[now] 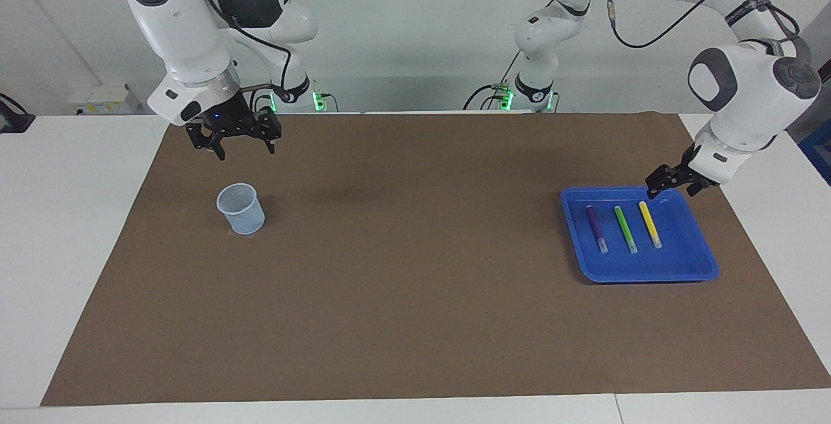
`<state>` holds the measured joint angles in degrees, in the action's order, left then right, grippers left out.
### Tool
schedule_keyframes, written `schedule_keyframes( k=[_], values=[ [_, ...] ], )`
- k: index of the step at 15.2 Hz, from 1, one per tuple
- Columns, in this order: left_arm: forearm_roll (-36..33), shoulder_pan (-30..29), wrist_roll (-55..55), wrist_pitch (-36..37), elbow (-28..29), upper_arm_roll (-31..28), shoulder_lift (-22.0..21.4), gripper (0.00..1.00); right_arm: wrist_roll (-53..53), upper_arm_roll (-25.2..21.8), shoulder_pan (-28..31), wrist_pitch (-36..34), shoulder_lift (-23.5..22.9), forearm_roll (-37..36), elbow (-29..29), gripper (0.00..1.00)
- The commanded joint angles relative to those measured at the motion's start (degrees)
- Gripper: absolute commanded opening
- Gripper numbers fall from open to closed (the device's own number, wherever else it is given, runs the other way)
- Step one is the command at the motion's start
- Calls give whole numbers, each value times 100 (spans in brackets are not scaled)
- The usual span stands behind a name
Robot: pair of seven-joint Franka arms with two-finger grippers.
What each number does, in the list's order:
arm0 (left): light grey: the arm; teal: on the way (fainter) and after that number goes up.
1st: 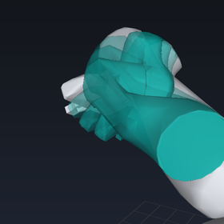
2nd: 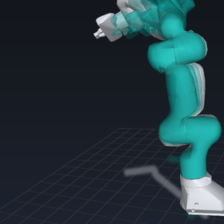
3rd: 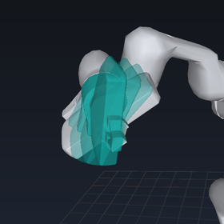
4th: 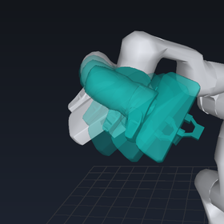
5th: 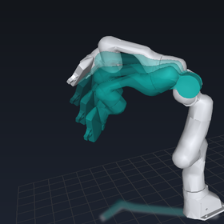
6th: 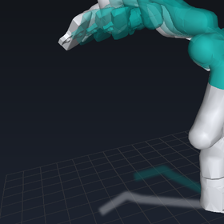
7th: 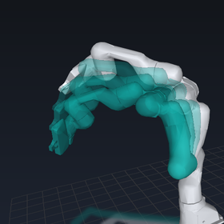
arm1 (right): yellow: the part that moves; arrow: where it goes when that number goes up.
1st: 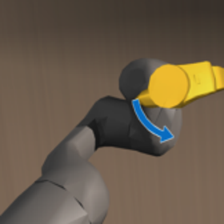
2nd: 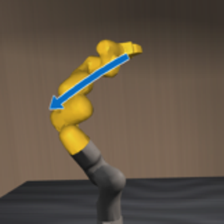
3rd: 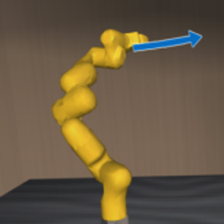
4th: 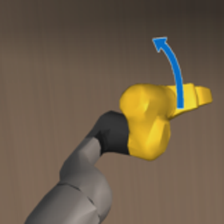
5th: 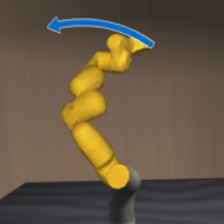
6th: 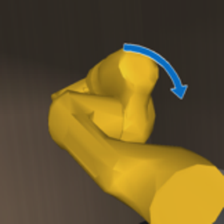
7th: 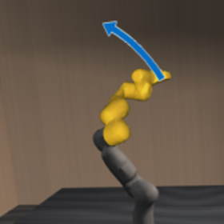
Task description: Right arm passes pens to left for tray arrangement
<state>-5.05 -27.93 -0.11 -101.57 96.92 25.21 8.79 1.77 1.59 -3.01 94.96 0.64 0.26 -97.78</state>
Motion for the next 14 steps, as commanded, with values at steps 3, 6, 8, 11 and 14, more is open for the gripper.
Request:
schedule_keyframes(
  k=[3,6,8,11,14],
  values=[
    [82,33,-156,348,-139,89,-333,100,-54,-211,125,-56,24,-79,57,100],
    [179,33,-148,620,-156,72,-544,100,-54,-351,125,-100,24,-62,206,100],
    [258,199,-139,839,-191,-42,-728,100,-62,-501,133,-100,24,-53,224,100],
    [276,1259,-130,1183,-332,-1058,-957,100,-62,-519,134,-65,33,-26,180,100],
    [407,2386,-130,1341,-332,-2210,-1221,100,-62,-493,125,-30,68,-26,119,100]
  ],
)
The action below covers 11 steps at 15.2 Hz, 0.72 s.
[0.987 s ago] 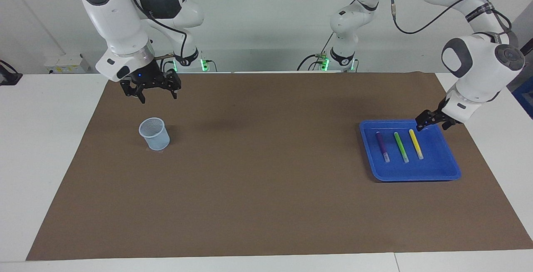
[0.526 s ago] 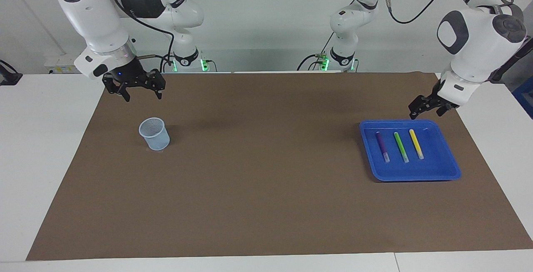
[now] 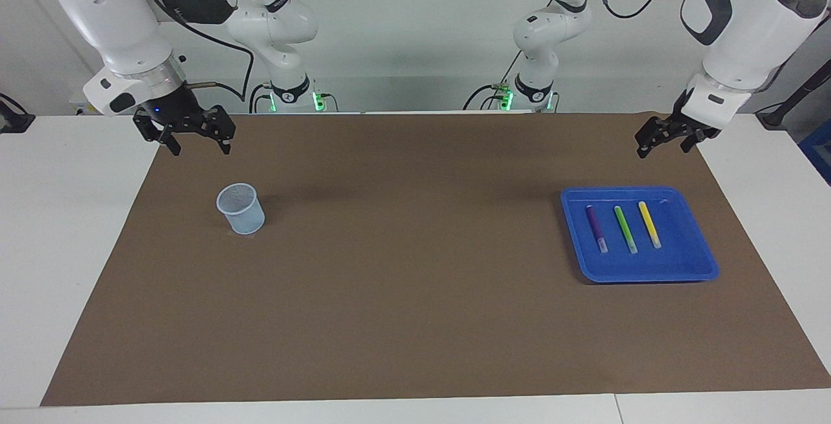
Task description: Right arm passes pens to left for tray arrangement
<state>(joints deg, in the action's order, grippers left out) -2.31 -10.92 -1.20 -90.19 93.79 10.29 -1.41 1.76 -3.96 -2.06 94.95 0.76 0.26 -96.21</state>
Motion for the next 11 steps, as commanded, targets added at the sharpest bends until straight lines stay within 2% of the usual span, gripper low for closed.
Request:
schedule_keyframes(
  k=[1,6,11],
  values=[
    [161,949,-4,247,-19,-965,-298,100,-62,62,39,-30,56,-26,-30,100],
    [161,1030,6,204,51,-968,-421,100,-62,88,39,-30,47,-35,-21,100],
    [161,1048,23,-122,508,-968,-615,100,-62,194,31,-65,47,-62,6,100]
  ],
)
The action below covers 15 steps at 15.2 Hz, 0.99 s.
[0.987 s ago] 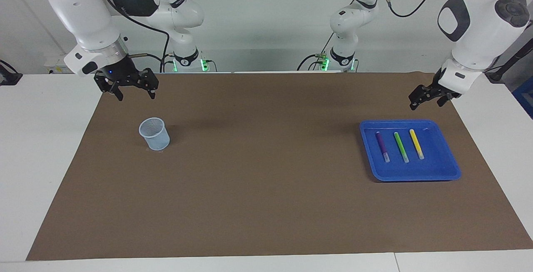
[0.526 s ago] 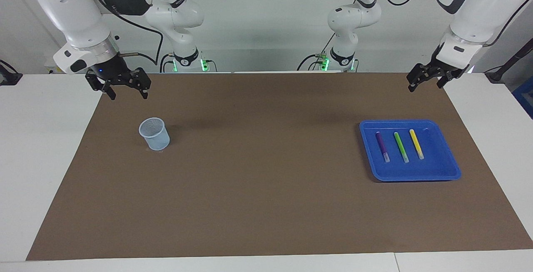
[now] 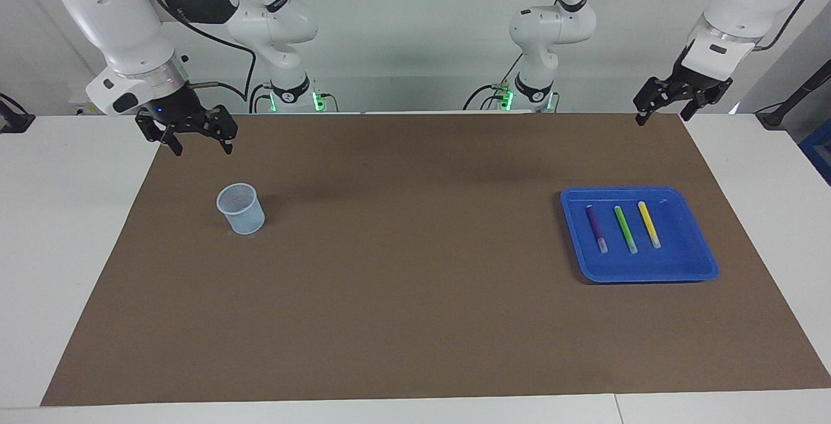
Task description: Right arm passes pens to left for tray arrangement
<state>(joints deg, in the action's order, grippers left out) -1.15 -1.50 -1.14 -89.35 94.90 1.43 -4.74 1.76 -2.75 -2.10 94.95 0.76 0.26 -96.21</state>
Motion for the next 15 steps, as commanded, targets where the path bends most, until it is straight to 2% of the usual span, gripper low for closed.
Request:
schedule_keyframes(
  k=[1,4,7,15],
  values=[
    [45,114,9,-223,432,-82,-299,100,-62,72,34,-73,38,-62,14,100],
    [45,176,17,-337,371,-38,-265,100,-62,72,35,-82,38,-53,14,100],
    [45,-17,26,-285,257,94,-203,100,-62,72,34,-82,38,-62,23,100],
    [71,0,26,-47,345,103,-273,100,-62,72,34,-91,38,-62,32,100]
  ],
)
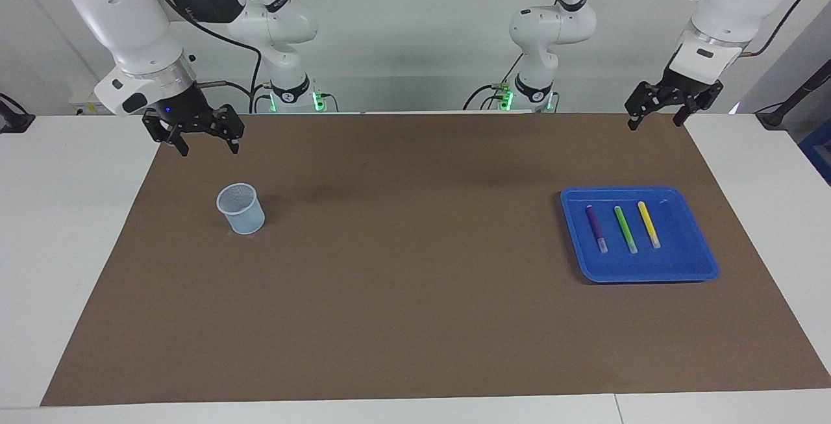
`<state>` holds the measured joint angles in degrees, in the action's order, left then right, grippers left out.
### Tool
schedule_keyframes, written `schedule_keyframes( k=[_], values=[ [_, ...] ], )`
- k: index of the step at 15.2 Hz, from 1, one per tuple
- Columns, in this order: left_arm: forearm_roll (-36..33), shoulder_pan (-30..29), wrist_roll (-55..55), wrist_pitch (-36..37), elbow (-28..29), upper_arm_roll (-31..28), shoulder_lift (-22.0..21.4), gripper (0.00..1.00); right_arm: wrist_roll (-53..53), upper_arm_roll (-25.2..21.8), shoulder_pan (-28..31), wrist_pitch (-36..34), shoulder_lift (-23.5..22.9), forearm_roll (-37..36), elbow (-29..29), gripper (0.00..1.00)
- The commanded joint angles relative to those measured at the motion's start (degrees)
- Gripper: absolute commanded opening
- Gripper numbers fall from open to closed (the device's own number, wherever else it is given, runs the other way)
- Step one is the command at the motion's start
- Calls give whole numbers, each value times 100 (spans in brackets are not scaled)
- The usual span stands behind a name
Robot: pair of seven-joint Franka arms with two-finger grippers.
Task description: Right arm passes pens to left for tray arrangement
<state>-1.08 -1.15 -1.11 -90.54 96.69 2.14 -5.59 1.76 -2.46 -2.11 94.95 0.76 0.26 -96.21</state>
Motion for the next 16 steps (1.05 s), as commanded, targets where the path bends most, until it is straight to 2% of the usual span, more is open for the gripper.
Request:
schedule_keyframes(
  k=[1,16],
  values=[
    [65,-34,23,72,166,32,-188,100,-62,44,35,-91,38,-62,32,100],
    [152,-52,23,46,140,15,-188,100,-62,53,35,-91,29,-62,49,100]
  ],
)
